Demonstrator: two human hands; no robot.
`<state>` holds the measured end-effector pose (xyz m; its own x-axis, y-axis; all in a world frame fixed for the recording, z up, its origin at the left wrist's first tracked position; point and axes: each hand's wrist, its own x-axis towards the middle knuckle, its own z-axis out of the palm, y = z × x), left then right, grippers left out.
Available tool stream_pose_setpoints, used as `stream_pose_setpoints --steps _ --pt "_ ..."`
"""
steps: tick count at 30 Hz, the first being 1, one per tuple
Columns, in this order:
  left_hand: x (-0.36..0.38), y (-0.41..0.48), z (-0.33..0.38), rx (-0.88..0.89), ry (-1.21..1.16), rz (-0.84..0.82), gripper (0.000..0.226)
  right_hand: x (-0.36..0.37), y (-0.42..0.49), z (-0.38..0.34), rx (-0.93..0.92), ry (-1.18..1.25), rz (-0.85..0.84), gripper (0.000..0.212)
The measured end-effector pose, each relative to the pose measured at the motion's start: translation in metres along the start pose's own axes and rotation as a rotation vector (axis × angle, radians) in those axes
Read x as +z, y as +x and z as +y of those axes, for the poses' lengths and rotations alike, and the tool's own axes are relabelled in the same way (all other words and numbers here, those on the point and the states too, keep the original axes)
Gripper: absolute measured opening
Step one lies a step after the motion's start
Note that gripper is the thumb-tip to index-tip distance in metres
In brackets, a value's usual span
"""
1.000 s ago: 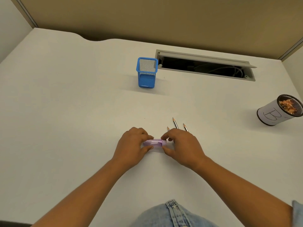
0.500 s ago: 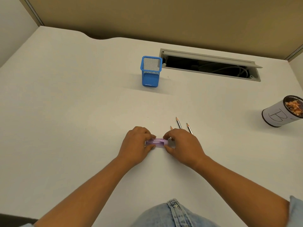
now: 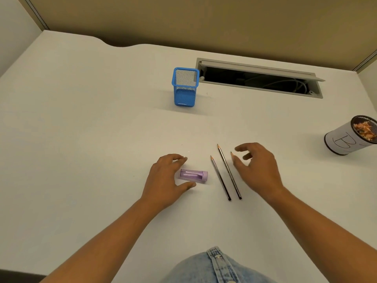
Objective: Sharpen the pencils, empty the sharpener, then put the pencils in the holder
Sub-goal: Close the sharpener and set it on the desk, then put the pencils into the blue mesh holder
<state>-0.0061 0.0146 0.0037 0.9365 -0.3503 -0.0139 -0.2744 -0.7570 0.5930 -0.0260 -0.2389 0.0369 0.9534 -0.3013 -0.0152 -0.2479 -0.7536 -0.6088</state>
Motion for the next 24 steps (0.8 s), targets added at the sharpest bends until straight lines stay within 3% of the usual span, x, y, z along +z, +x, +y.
stream_pose_setpoints --steps 5,10,16,19,24 --pt "0.000 0.006 0.019 0.028 -0.056 0.058 0.054 -0.006 0.009 0.016 0.186 0.023 -0.036 0.013" --pt "0.002 0.017 0.051 0.131 -0.002 0.005 0.039 0.003 0.010 0.025 0.242 -0.059 -0.119 0.018" --pt "0.000 0.050 0.075 0.129 0.176 -0.121 0.031 0.009 0.016 0.019 0.182 -0.129 -0.185 0.020" --pt "0.001 0.065 0.088 0.141 0.345 -0.251 0.045 0.010 0.021 0.018 0.173 -0.185 -0.201 0.022" --pt "0.014 0.069 0.107 0.367 0.628 -0.364 0.037 -0.002 0.030 0.022 0.220 -0.204 -0.175 0.021"
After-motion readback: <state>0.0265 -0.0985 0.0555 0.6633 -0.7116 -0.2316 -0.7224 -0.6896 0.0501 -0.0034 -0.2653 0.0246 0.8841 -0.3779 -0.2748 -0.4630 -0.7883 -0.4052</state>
